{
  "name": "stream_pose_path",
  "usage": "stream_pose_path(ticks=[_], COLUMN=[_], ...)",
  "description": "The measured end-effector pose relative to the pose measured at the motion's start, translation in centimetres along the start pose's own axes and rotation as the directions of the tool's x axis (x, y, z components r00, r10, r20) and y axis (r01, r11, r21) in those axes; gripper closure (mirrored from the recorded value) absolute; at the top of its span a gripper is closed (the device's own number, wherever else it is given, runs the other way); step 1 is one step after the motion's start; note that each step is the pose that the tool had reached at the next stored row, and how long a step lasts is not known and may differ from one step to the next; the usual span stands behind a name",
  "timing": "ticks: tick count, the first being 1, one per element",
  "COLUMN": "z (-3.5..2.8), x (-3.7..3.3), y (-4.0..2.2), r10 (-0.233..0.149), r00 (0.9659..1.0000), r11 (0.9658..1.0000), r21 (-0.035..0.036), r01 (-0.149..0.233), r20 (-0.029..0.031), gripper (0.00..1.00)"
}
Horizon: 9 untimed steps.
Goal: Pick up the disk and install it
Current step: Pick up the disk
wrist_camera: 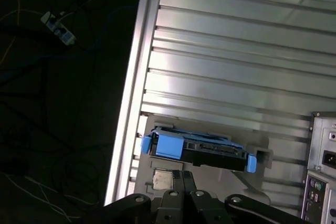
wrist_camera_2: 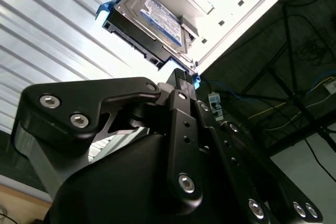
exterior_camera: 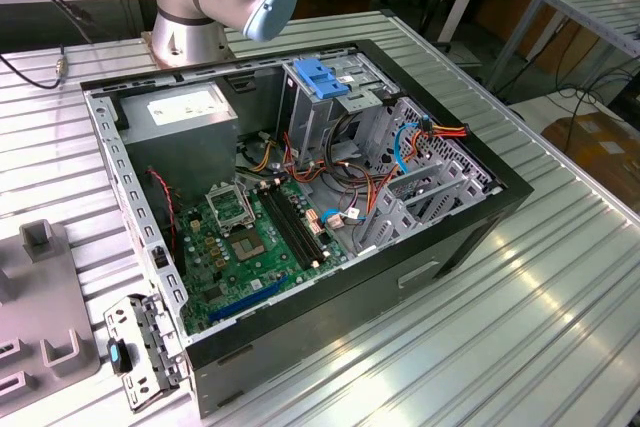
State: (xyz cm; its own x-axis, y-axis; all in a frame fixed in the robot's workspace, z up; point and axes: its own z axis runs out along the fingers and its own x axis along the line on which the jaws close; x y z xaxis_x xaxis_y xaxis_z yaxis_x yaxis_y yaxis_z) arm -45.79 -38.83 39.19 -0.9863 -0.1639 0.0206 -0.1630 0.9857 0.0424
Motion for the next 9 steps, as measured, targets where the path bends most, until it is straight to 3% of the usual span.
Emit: stream_pose_path(ticks=[9], z=[0.00], x=[0.00], y=[0.00], r10=[-0.053], r00=[0.9986], r11=[0.9986], r21=[0.0011], r01=[0.053], r20=[-0.0023], gripper=[0.89])
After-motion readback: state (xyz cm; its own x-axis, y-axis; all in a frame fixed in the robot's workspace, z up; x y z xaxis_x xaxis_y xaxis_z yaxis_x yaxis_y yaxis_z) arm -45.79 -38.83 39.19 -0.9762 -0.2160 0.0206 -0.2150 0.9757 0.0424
